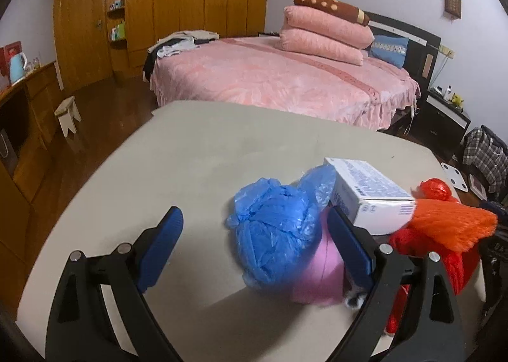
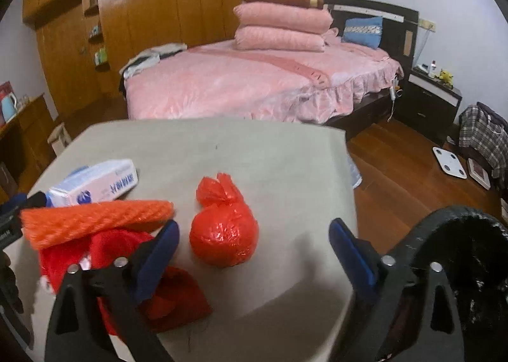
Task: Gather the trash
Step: 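Grasp the red plastic bag with the right gripper while the left grasps the blue bag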
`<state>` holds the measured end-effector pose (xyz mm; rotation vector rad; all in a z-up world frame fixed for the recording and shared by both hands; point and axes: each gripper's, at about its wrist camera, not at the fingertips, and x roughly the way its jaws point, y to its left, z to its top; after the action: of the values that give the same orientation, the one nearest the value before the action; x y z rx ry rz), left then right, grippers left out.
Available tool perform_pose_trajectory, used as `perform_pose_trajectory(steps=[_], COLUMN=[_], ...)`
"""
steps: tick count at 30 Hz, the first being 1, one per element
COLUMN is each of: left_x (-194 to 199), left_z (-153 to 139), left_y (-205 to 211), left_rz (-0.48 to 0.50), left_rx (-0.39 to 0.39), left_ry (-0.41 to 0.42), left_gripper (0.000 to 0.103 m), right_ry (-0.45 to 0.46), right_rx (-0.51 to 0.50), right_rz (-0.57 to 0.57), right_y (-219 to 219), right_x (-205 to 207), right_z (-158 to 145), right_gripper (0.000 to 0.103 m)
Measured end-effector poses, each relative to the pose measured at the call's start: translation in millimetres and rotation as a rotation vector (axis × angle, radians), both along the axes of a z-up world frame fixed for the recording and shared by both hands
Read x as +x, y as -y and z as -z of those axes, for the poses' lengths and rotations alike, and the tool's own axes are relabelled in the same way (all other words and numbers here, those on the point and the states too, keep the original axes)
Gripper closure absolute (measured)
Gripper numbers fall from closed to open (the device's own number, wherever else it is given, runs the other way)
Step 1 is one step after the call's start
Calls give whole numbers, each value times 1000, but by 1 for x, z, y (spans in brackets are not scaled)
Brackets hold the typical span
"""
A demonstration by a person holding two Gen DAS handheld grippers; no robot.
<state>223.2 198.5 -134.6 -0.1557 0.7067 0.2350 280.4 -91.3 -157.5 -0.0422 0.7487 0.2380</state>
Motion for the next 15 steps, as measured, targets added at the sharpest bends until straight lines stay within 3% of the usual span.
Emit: perform_pose_trajectory(steps=[4,6,7,8,9,15], left_x=[1,5,5,5,5,-4], left_z=[16,20,22,24,25,22], left_y=[-2,-4,-5,-5,-5,-5], left_rz=[12,20,26,33,41,32], left_rx=[-16,-40,-51,-62,-69,-71], left_ry=[-38,-57,-59,-62,-68,-36], left_gripper=[19,25,33,44,46,54], right_ry=[-48,-66,-78,-89,-102,-75], right_rx=[-4,-4,-5,-6,-5,-16], right_rz=[-20,-39,-51,-58,-67,-86], right_y=[-4,-6,-8,-8,-9,-13], right_x=[5,6,7,7,7,0], right_z=[14,17,19,22,24,20], right_gripper=[26,41,47,59,64,70])
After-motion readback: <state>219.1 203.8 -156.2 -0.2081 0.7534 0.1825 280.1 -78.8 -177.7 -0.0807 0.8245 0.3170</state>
